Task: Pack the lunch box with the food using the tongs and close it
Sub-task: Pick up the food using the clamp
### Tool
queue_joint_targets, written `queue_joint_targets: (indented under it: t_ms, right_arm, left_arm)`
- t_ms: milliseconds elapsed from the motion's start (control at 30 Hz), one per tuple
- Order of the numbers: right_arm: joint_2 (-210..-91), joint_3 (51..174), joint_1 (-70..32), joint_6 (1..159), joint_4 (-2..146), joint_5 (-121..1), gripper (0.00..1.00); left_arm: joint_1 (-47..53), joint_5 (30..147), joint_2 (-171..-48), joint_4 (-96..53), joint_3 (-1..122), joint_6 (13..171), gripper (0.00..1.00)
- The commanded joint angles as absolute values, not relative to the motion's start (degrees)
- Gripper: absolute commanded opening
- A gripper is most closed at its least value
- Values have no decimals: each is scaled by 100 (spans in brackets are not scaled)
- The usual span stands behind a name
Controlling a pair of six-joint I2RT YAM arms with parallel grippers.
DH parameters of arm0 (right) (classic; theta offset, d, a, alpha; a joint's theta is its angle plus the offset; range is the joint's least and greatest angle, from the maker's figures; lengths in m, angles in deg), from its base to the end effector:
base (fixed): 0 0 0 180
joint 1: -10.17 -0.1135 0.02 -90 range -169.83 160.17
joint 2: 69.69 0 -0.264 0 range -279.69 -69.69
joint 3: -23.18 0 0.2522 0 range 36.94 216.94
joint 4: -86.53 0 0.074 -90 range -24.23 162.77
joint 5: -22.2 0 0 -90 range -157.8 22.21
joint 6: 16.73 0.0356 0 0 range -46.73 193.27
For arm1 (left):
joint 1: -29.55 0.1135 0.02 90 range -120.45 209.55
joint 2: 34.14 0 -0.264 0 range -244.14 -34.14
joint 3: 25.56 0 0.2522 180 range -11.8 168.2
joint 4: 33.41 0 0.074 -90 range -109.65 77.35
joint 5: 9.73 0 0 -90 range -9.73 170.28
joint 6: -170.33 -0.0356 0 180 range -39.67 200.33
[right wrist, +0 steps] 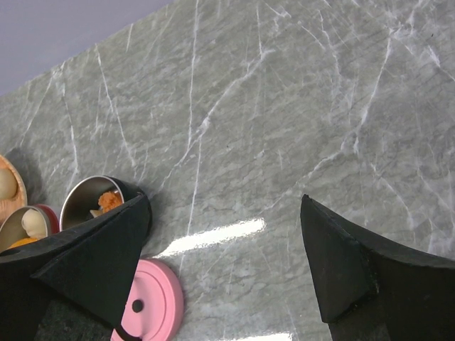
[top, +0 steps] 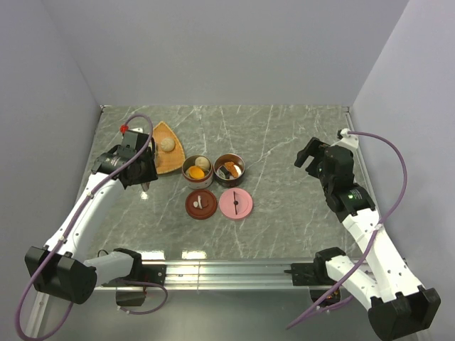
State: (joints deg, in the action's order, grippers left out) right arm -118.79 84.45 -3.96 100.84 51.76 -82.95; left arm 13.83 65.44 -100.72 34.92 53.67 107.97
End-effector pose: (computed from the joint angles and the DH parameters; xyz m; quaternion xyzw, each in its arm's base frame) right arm 0.1901 0.0383 0.3246 0.1691 0.8105 0.0933 0.5530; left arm 0.2164 -0.0515 0.3214 -0.1363 0.9384 0.0065 0.3174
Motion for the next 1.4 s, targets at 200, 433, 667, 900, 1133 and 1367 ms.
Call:
queue_joint_targets:
  t_ms: [200,433,667,900,1133,1367]
  right_arm:
    - [-11917,8554,-442,9937,5335,-8274,93]
    - [-11944,8590,-442,9858,5326,-8309,93]
    - [-11970,8598,-442,9805,5317,-8344,93]
    - [-11979,8607,-442,9752,5326,-8353,93]
    - [-11979,8590,-442,9726,5335,-8344,93]
    - [-12040,8607,-442,9735,5370,-8300,93]
  left_arm:
    - [1408,6498,-10189,3001,5148,10670,45]
    - [1426,6463,-10366,2808,5069,10670,45]
    - [1444,6393,-10541,2632,5052,10679,39]
    - [1461,6366,-10647,2588,5095,10573,31]
    - [1461,6419,-10489,2807,5412,10582,25]
    - [1452,6577,-10269,3053,5702,10608,24]
